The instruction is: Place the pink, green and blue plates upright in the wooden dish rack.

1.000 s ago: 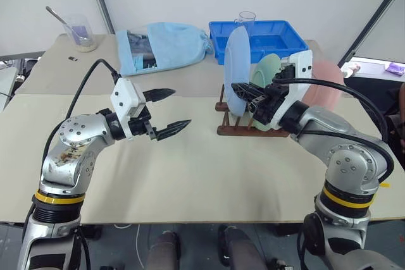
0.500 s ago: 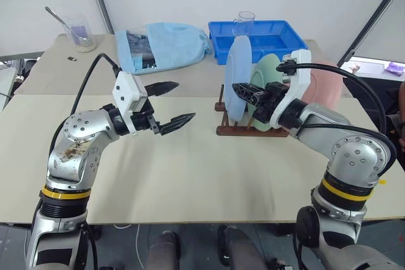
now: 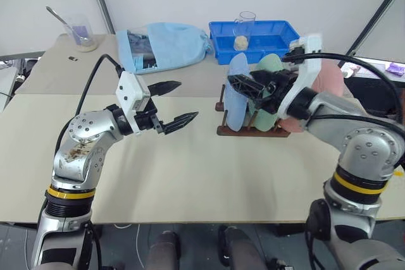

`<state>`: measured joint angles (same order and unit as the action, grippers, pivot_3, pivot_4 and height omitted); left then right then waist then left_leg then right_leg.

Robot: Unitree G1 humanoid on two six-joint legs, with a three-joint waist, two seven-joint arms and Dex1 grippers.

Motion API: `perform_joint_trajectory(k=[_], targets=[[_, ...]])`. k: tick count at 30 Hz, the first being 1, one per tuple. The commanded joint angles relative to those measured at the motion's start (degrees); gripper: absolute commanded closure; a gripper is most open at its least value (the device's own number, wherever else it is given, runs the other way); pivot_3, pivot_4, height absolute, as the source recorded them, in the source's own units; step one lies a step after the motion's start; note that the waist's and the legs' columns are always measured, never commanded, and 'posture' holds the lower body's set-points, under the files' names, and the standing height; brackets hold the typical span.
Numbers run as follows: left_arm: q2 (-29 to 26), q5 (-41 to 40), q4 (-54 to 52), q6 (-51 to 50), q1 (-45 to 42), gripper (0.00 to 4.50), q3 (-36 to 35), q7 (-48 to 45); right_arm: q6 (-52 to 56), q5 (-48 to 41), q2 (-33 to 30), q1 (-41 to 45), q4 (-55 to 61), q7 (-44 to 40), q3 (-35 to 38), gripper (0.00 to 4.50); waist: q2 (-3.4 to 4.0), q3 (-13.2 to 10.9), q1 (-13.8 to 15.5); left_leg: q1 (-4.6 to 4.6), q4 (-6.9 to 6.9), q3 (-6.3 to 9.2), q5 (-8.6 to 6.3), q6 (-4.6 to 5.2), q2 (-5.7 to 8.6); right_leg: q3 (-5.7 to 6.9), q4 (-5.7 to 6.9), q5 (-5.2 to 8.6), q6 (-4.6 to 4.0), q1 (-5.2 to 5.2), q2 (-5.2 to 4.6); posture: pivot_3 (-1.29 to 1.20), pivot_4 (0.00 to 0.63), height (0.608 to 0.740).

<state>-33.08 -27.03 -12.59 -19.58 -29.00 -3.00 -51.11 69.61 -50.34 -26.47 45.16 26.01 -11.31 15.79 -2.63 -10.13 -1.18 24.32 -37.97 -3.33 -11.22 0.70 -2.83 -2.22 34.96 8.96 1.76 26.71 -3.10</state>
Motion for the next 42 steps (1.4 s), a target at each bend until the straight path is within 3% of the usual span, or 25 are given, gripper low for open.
perform_joint_trajectory(k=[1, 8, 12, 18, 26, 37, 42], targets=[[0.2, 0.1, -0.9, 1.6, -1.3, 0.00, 0.2, -0.5, -4.2, -0.8, -6.4, 2.6, 1.0, -5.9, 2.9, 0.89, 0.00, 0.0, 0.1, 0.00, 0.00, 0.00, 0.00, 0.00, 0.00, 0.00, 0.00, 0.00, 0.00, -0.01, 0.00, 0.00, 0.150, 0.720], [-0.9, -1.7, -3.5, 0.0, -1.0, 0.00, 0.7, -2.5, -11.9, 6.9, -25.6, -2.2, -6.0, -15.3, 8.1, 3.16, 0.00, 0.0, 0.6, 0.00, 0.00, -0.01, 0.00, 0.00, 0.05, 0.01, -0.18, 0.21, -0.28, -0.10, -0.06, 0.00, 0.150, 0.720], [-2.3, -4.1, -6.9, -2.7, -0.3, 0.00, 1.7, -5.1, -24.8, 20.0, -38.0, -13.1, -13.5, -22.9, 7.1, 4.48, 0.00, 0.0, 0.5, -0.04, 0.00, -0.05, -0.01, 0.00, 0.10, -0.02, -0.24, 0.25, -0.28, -0.19, -0.14, 0.00, 0.150, 0.720], [-3.5, -5.0, -8.8, -4.8, 0.8, 0.00, 2.9, -6.6, -35.4, 30.6, -43.2, -20.4, -22.1, -28.7, 0.5, 4.48, 0.01, 0.0, -0.3, -0.32, 0.00, -0.15, -0.01, 0.00, 0.11, -0.14, -0.08, 0.26, -0.26, -0.28, -0.12, 0.00, 0.150, 0.720], [-3.4, -4.0, -8.9, -4.3, 1.3, 0.00, 2.7, -4.9, -37.0, 33.3, -39.3, -14.7, -26.6, -34.9, -8.6, 4.48, 0.02, 0.0, -1.1, -0.58, 0.00, -0.11, 0.00, 0.01, 0.12, -0.20, 0.01, 0.26, -0.27, -0.41, -0.08, 0.00, 0.150, 0.720], [-3.6, -3.5, -9.8, -4.0, 2.5, 0.00, 2.2, -3.5, -30.1, 26.9, -35.9, -8.6, -23.8, -40.2, -6.5, 4.48, 0.02, 0.0, -0.6, -0.41, -0.01, -0.07, -0.05, 0.10, 0.15, -0.20, -0.10, 0.35, -0.18, -0.40, -0.08, 0.00, 0.150, 0.720], [-4.4, -1.6, -8.5, -3.1, 2.6, 0.00, 2.0, -2.9, -34.9, 31.4, -37.8, -10.0, -24.7, -39.3, -7.1, 4.48, 0.03, 0.0, 0.1, -0.44, -0.01, -0.08, -0.04, 0.09, 0.16, -0.20, -0.07, 0.35, -0.18, -0.40, -0.09, 0.00, 0.150, 0.720]])
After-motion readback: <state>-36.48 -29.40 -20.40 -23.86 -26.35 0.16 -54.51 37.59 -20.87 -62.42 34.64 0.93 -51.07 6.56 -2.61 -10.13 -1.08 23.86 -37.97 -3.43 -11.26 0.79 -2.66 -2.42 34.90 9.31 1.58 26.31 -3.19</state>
